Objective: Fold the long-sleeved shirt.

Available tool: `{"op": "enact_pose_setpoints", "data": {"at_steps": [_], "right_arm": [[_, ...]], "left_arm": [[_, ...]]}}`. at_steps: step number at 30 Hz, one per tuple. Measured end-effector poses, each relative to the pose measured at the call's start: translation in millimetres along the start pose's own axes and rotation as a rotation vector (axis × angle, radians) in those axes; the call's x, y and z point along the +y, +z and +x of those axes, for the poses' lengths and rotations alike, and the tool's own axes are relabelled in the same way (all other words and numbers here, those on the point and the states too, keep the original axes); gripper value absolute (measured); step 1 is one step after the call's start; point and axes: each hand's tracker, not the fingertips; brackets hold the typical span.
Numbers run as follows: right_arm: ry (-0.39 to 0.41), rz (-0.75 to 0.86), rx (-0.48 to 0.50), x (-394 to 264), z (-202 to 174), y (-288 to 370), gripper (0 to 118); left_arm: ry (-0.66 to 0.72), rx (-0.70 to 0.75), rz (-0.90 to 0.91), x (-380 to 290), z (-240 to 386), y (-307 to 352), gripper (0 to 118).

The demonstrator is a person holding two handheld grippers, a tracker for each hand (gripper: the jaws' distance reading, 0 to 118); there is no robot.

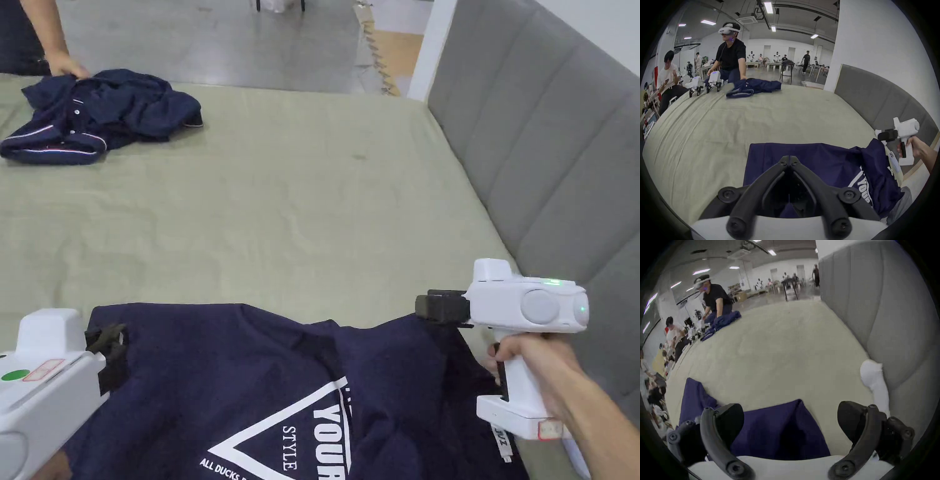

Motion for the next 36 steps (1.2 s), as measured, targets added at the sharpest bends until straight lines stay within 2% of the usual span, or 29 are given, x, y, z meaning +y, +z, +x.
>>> {"op": "enact_pose_setpoints", "data": {"at_steps": [2, 3, 5, 6, 7, 9, 10, 11, 13, 14, 17, 19, 20, 21, 22, 23, 25, 26, 27, 28, 29, 31, 34, 36], "right_arm": [[-0.05, -0.087, 0.033, 5, 8, -14, 110], [-0.072, -0.138, 0.078, 5, 11, -18, 99], [-0.086, -0.201, 0.153, 1, 13, -18, 40], [-0.058, -0.216, 0.142, -1, 11, -18, 13], [-0.004, -0.197, 0.138, -5, 7, -16, 6], [-0.004, -0.171, 0.165, -8, 0, -8, 4], [0.005, -0.157, 0.173, -9, -2, -6, 4], [0.024, -0.136, 0.156, -9, -5, -2, 4], [0.01, -0.12, 0.168, -6, 1, -1, 4], [0.011, -0.109, 0.168, -5, 0, 2, 4], [0.026, -0.09, 0.171, -5, -3, 4, 4], [0.043, -0.094, 0.16, -4, -5, 5, 4], [0.044, -0.092, 0.16, -5, -3, 2, 4], [0.041, -0.09, 0.16, -5, -2, 2, 4], [0.033, -0.089, 0.16, -5, -2, 2, 4], [0.031, -0.088, 0.159, -4, -2, 2, 4], [0.025, -0.083, 0.16, -6, 0, 2, 4], [0.024, -0.076, 0.155, -7, 0, 3, 4], [0.02, -0.067, 0.154, -7, 0, 5, 4], [0.014, -0.054, 0.167, -9, -1, 7, 3], [0.018, -0.039, 0.159, -8, -4, 10, 3], [0.027, -0.019, 0.143, -4, -9, 17, 2], [0.045, 0.023, 0.128, -4, -17, 32, 2], [0.076, 0.075, 0.128, -7, -22, 43, 2]], "left_arm": [[0.022, 0.001, -0.023, -1, -5, -7, 5], [0.026, 0.001, -0.034, -1, -8, -12, 5], [0.045, 0.004, -0.055, -2, -14, -19, 5], [0.059, -0.005, -0.07, -1, -19, -23, 5], [0.08, -0.001, -0.08, -1, -24, -28, 5], [0.1, -0.01, -0.097, 4, -36, -37, 9], [0.11, -0.023, -0.115, 8, -43, -44, 24], [0.126, -0.038, -0.144, 13, -50, -51, 45], [0.13, -0.029, -0.185, 27, -65, -72, 105], [0.164, -0.023, -0.209, 33, -72, -83, 110], [0.139, -0.014, -0.231, 55, -91, -115, 108], [0.128, -0.019, -0.327, 63, -98, -143, 107], [0.159, -0.039, -0.374, 63, -101, -154, 102], [0.179, -0.092, -0.428, 63, -100, -166, 91], [0.219, -0.138, -0.449, 60, -100, -173, 85], [0.255, -0.17, -0.455, 56, -101, -177, 85], [0.194, -0.105, -0.394, 57, -98, -170, 71], [0.202, -0.081, -0.398, 58, -98, -168, 55], [0.163, -0.036, -0.374, 58, -98, -162, 31], [0.164, -0.104, -0.335, 57, -96, -155, 17], [0.167, -0.12, -0.332, 55, -96, -151, 17], [0.089, -0.059, -0.307, 58, -91, -139, 17], [0.174, -0.089, -0.247, 63, -93, -116, 17], [0.123, -0.086, -0.195, 67, -90, -96, 17]]}}
